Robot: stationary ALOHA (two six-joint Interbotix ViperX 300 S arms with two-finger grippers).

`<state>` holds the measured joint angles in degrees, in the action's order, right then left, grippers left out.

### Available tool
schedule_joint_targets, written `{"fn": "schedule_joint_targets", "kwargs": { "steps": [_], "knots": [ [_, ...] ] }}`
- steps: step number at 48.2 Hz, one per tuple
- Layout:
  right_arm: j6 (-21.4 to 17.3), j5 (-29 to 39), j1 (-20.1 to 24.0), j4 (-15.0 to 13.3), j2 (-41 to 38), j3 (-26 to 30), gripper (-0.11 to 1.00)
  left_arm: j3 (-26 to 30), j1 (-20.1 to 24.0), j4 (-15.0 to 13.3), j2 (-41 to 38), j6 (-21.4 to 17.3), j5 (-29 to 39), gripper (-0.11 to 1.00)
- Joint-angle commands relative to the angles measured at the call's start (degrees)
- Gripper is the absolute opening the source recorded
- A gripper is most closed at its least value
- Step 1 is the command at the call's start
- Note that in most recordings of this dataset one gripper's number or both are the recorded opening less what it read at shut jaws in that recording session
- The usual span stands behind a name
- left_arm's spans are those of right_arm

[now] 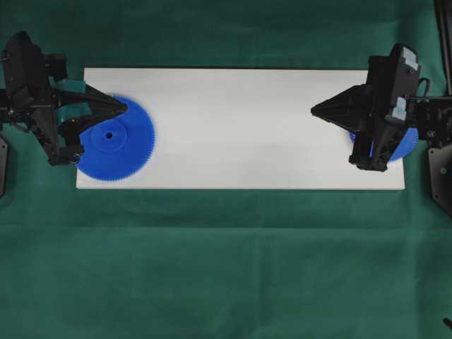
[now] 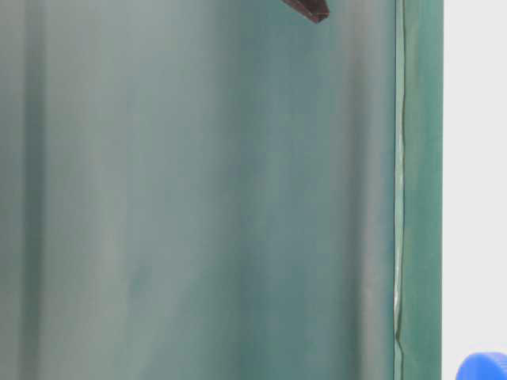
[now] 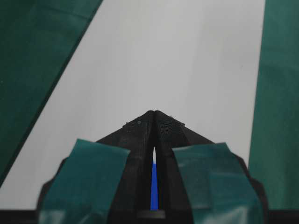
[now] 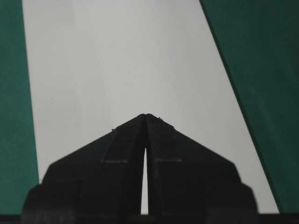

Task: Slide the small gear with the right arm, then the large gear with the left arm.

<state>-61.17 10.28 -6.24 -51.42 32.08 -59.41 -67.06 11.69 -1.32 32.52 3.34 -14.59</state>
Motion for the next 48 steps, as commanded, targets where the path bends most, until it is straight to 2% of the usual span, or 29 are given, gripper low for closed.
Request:
{"fn": "schedule_joint_targets", "kwargs": {
  "steps": [1,22,48],
  "knots": [
    [-0.09,-0.44,0.09,-0.18,0.18,0.53,0.5,0.53,-0.18,0.09,0.35,-0.18,-0.62,0.0],
    [-0.53,-1.23,0.09,0.26,0.18,0.53,0.5,0.53,-0.18,0.09,0.44,-2.55,-1.67,0.0],
    [-0.53,-1.23,0.09,0.26,0.09,0.53,0.5,0.44,-0.09,0.09,0.35,-2.72,-1.76,0.0]
  ]
}}
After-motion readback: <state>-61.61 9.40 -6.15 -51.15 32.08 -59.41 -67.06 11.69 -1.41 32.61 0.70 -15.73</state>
